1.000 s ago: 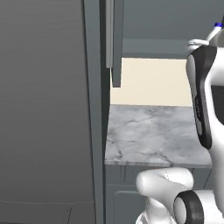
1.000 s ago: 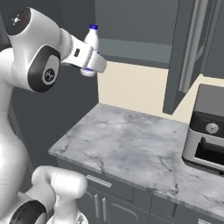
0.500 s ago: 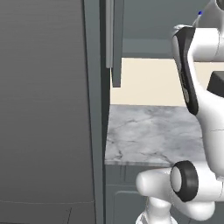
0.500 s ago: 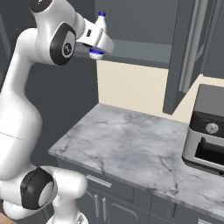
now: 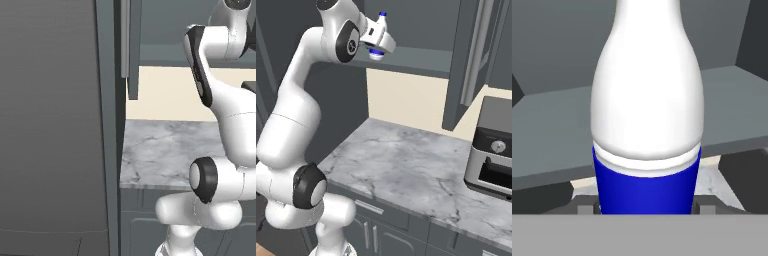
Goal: Pick the bottled water from the counter and place it in the open cabinet.
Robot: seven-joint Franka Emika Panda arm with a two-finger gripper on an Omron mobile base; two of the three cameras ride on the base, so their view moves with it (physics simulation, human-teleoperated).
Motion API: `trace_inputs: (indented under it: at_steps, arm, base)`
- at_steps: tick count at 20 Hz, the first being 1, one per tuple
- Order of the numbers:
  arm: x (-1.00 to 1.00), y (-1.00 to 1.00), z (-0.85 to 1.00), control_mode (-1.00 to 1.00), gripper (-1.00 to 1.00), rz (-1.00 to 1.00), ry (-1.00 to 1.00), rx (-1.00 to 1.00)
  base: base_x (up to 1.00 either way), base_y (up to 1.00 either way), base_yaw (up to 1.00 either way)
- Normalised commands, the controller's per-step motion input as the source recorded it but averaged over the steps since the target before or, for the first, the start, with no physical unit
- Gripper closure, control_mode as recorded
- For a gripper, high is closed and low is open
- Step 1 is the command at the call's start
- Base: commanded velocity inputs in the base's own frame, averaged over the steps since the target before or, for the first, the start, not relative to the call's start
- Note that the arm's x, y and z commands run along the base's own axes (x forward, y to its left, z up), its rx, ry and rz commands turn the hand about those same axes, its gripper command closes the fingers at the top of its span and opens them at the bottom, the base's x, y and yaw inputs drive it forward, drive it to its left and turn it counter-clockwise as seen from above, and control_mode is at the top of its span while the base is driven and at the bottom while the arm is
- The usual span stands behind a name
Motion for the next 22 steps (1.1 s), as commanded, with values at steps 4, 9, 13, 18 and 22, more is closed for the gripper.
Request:
trace_inputs:
  at_steps: [4, 9, 13, 18, 22]
  arm:
    - [0.65, -0.14, 0.00, -1.00, 1.00, 0.00, 0.03, 0.00]
    - [0.68, -0.17, 0.00, -1.00, 1.00, 0.00, 0.04, 0.00]
    - [0.64, -0.15, 0.00, -1.00, 1.00, 0.00, 0.03, 0.00]
    - [0.59, -0.11, 0.00, -1.00, 1.00, 0.00, 0.01, 0.00]
    - [0.38, -0.04, -0.04, -1.00, 1.00, 0.02, 0.00, 0.00]
  base:
    - [0.00, 0.00, 0.00]
    - [0.00, 0.00, 0.00]
    - [0.00, 0.00, 0.00]
    - [0.00, 0.00, 0.00]
    - [0.00, 0.00, 0.00]
